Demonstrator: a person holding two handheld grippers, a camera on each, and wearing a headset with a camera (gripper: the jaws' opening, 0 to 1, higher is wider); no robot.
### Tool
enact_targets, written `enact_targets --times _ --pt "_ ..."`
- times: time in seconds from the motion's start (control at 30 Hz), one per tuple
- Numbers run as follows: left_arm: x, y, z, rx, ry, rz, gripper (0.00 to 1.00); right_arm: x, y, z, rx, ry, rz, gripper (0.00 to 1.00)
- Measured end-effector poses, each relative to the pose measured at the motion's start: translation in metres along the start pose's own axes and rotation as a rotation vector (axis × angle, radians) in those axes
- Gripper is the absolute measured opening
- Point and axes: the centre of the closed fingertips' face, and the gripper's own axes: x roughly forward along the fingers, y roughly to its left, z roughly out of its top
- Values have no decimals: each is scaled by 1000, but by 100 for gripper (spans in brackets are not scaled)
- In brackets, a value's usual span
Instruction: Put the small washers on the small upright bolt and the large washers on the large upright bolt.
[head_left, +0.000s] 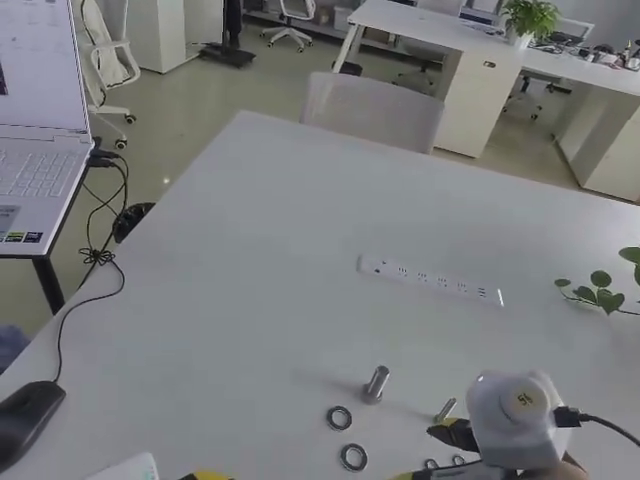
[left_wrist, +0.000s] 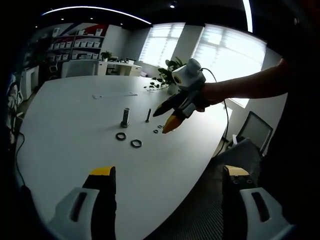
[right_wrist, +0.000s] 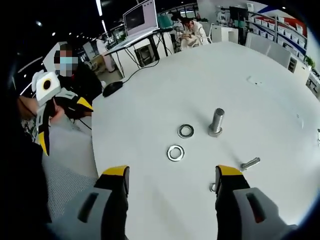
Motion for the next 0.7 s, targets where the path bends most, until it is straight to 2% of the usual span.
enact_targets --times 0.4,0.53,0.7 --pt "0 -1 0 1 -2 -4 88 17 -4 -2 -64 90 1 69" --pt "0 -3 -3 24 -2 -6 88 26 -1 0 -121 130 10 68" --pt "-1 1 -2 47 -18 5 90 37 0 3 -149 165 18 65"
